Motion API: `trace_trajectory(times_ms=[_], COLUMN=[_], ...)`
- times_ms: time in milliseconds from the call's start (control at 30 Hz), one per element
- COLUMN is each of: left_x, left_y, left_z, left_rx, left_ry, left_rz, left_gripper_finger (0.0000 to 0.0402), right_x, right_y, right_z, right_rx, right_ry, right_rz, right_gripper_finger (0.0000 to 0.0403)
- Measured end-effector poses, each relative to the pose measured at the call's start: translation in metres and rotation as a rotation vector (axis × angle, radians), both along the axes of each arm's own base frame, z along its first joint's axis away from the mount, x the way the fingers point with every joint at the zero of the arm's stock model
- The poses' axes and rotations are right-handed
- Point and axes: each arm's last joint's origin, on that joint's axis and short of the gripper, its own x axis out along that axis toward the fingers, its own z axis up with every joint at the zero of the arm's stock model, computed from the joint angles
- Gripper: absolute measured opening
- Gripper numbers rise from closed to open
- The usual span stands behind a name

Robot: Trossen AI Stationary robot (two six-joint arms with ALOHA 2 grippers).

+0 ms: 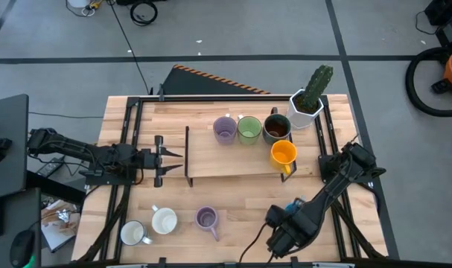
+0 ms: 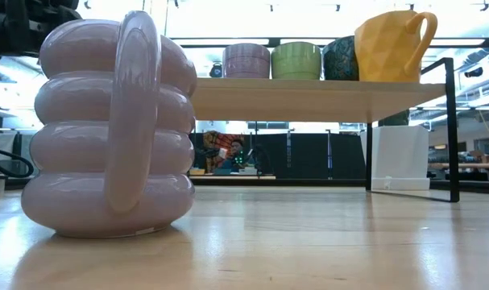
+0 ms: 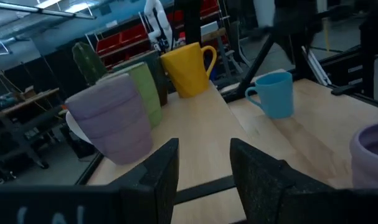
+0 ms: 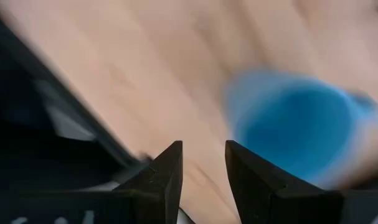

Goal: Place coffee mugs
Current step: Put the purple mug on the shelf

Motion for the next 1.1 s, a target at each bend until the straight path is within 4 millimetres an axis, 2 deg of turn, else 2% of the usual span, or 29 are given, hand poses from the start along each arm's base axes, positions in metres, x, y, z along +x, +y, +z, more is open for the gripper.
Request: trace_trajectory(times_ms=[100, 267, 467, 700, 1100], left_x=[0.000, 0.000, 0.000, 0.000, 0.000], left_y=[0.000, 0.000, 0.000, 0.000, 0.000], left_z=[0.002, 0.002, 0.003, 0.001, -0.008], left_rx=[0.000, -0.005, -0.048, -0.159, -0.294], left_ry=[-0.015, -0.021, -0.029, -0.019, 0.067], left_rz=[0.000, -0.001, -0.003, -0.009, 0.000], left_gripper_finger=[0.0149, 0.0149, 0.0149, 0.0149, 0.0149], right_x=[0.011, 0.025, 0.054, 0.070, 0.096], right_y=[0.005, -0.002, -0.006, -0.016, -0.022], right_z=[0.000, 0.000, 0.007, 0.011, 0.034], right_rx=[0.020, -0.009, -0.028, -0.058, -0.236], right_ry=[-0.135, -0.235, -0.475, -0.563, -0.799], right_rz=[0.063, 0.121, 0.266, 0.395, 0.731], right_gripper_finger=[0.0126, 0.0126, 0.0126, 0.0126, 0.0125])
